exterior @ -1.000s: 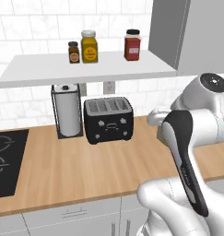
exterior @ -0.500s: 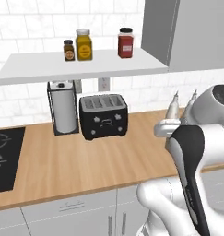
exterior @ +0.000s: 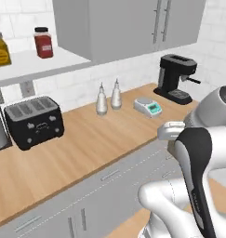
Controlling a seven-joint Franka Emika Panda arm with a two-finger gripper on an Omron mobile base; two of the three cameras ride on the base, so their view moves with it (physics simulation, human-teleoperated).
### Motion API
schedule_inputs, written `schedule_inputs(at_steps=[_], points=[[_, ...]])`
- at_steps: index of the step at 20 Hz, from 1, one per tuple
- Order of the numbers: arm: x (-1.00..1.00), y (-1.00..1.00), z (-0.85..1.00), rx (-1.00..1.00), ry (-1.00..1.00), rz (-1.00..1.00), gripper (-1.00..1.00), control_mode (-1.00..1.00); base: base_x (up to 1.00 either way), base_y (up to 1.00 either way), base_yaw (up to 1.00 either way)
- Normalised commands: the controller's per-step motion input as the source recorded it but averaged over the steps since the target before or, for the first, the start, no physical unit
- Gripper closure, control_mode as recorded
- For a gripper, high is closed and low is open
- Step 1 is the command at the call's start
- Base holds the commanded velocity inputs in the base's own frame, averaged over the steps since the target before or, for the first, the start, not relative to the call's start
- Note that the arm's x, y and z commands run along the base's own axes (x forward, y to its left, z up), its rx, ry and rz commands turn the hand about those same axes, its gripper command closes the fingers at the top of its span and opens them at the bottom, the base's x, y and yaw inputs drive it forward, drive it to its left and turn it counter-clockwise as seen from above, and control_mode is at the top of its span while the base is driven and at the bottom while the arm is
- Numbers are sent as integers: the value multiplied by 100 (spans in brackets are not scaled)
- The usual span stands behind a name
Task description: Start the toaster. Once the lever pops up, take the bread to the plate on the dining counter.
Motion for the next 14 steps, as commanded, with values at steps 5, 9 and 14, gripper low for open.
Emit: schedule_inputs(at_steps=[5, 9, 14], points=[[0, 0, 0, 0, 0, 0, 100, 100, 0, -13, -92], [0, 0, 0, 0, 0, 0, 100, 100, 0, -19, -90], [0, 0, 0, 0, 0, 0, 100, 100, 0, -30, -88]])
